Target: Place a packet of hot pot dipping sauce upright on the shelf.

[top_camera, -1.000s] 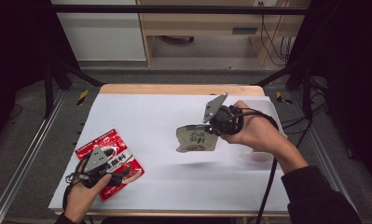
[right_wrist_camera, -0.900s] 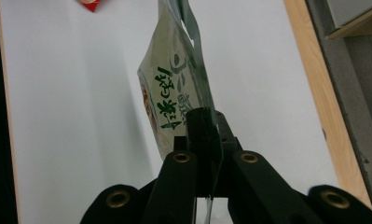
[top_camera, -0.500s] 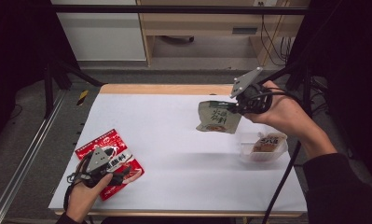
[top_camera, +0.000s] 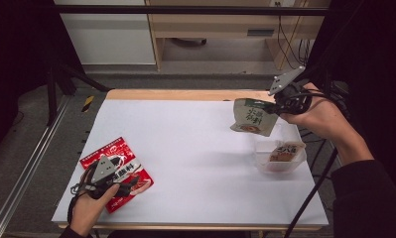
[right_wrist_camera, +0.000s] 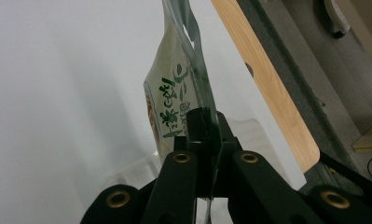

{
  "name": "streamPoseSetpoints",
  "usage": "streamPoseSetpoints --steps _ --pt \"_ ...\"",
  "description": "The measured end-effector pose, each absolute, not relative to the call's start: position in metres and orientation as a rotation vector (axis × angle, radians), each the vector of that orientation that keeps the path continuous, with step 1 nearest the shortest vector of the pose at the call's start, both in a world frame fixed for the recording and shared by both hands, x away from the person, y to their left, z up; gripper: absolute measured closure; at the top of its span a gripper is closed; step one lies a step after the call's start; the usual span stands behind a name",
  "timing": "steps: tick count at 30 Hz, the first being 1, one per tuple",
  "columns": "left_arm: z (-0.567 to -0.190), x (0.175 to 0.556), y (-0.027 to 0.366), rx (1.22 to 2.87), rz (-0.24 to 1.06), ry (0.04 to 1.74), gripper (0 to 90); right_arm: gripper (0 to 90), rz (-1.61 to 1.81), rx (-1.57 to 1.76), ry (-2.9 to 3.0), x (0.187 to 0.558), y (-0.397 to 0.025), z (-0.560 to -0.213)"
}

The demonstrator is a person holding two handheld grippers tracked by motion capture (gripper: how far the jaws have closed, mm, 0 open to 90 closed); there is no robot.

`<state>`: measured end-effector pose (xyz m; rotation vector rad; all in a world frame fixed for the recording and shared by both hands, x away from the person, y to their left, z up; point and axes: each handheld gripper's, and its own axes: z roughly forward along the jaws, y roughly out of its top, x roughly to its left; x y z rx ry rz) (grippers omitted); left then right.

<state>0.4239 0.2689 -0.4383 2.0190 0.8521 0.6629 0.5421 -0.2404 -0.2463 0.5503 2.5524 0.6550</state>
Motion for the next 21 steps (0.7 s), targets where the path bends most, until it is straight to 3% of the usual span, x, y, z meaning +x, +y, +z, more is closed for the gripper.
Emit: streamPoseSetpoints --steps 21 --pt "-0.439 0.426 0.27 2.028 0.663 0.86 8.3 90.0 0.672 0.63 2.594 0.538 -0.292 -0.269"
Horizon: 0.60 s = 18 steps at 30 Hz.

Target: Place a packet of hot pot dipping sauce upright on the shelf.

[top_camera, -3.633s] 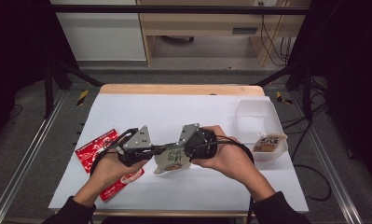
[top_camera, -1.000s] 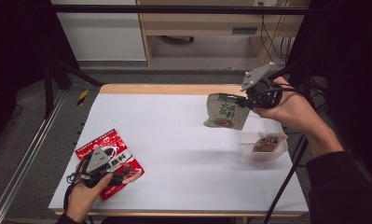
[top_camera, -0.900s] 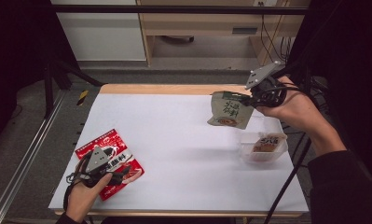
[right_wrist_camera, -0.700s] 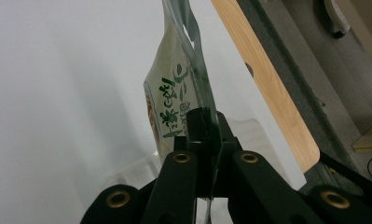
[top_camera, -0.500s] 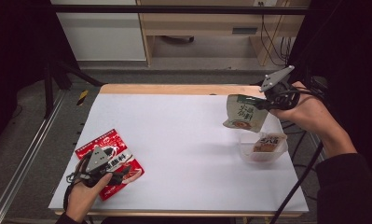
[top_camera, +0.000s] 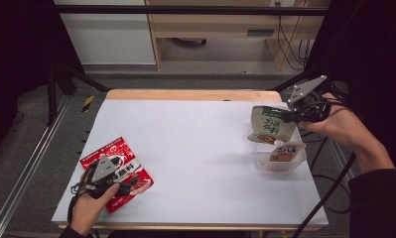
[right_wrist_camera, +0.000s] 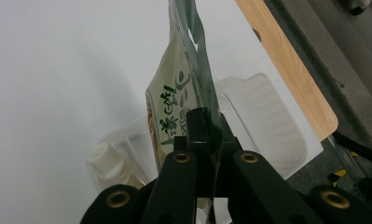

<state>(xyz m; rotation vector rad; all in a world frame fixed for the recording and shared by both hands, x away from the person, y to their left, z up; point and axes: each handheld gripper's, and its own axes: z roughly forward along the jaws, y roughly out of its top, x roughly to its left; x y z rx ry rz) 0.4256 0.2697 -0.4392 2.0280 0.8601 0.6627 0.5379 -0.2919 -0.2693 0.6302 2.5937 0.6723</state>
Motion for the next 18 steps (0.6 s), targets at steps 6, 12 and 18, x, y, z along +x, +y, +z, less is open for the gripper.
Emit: streamPoseSetpoints --steps 6,12,18 --pt "-0.44 0.426 0.27 2.03 0.656 0.862 8.3 90.0 0.662 0.635 2.62 0.538 -0.297 -0.273" --pt "-0.44 0.426 0.271 2.026 0.658 0.866 8.3 90.0 0.672 0.646 2.628 0.536 -0.303 -0.274" --pt "-0.44 0.426 0.27 2.024 0.657 0.866 8.3 90.0 0.655 0.644 2.646 0.535 -0.307 -0.277"
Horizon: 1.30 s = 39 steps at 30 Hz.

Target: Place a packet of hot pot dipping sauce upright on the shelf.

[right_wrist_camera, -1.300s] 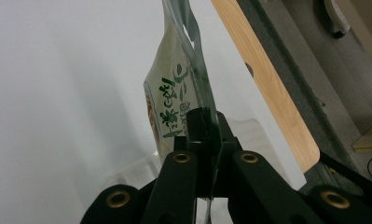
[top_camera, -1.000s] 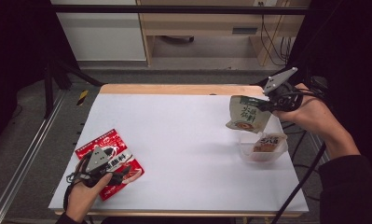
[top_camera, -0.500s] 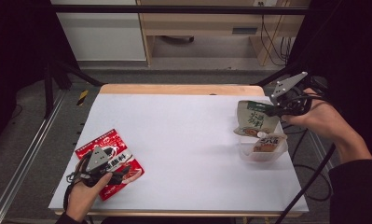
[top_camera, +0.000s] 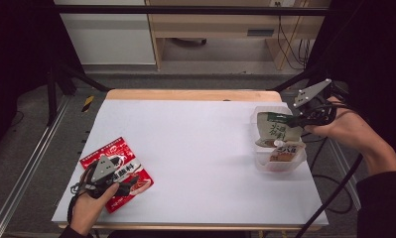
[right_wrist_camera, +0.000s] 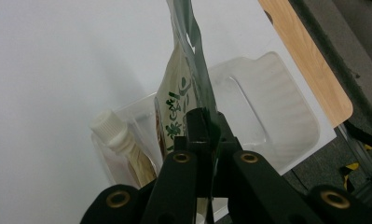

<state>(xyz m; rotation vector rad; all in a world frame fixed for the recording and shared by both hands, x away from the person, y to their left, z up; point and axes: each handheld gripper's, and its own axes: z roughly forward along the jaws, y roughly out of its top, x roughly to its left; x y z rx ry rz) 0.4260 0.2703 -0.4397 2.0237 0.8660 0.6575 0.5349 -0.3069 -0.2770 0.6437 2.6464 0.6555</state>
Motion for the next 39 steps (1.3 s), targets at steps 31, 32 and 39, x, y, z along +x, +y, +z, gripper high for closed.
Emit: streamPoseSetpoints --steps 31,32,39 --pt "-0.44 0.426 0.27 2.037 0.656 0.865 8.3 90.0 0.618 0.67 2.693 0.54 -0.307 -0.295" --pt "-0.44 0.426 0.27 2.035 0.657 0.865 8.3 90.0 0.621 0.66 2.692 0.541 -0.307 -0.296" --pt "-0.44 0.426 0.27 2.037 0.651 0.865 8.3 90.0 0.621 0.674 2.715 0.545 -0.304 -0.307"
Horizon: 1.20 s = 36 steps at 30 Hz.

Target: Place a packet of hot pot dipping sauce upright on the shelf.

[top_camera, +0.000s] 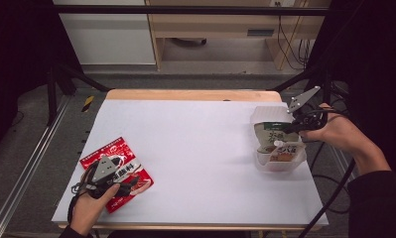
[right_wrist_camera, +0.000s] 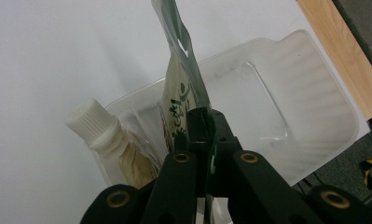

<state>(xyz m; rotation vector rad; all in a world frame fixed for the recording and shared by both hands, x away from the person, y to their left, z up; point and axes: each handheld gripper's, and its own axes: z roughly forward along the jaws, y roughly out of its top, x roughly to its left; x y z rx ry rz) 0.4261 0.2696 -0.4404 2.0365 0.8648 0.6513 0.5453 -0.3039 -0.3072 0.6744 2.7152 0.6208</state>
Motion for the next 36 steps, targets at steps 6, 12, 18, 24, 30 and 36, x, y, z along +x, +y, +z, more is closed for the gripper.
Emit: streamPoseSetpoints --steps 6,12,18,24,30,36 --pt "-0.441 0.426 0.268 2.039 0.651 0.86 8.3 90.0 0.619 0.69 2.719 0.547 -0.305 -0.313" --pt "-0.441 0.425 0.268 2.04 0.65 0.861 8.3 89.0 0.608 0.706 2.723 0.546 -0.306 -0.314" --pt "-0.441 0.425 0.267 2.046 0.647 0.858 8.3 86.4 0.591 0.713 2.724 0.543 -0.308 -0.315" --pt "-0.441 0.425 0.268 2.043 0.646 0.861 8.3 84.2 0.576 0.72 2.715 0.543 -0.31 -0.317" --pt "-0.441 0.425 0.267 2.048 0.645 0.861 8.3 73.0 0.587 0.744 2.693 0.54 -0.316 -0.315" --pt "-0.441 0.425 0.268 2.043 0.651 0.864 8.3 47.7 0.643 0.735 2.605 0.534 -0.316 -0.305"
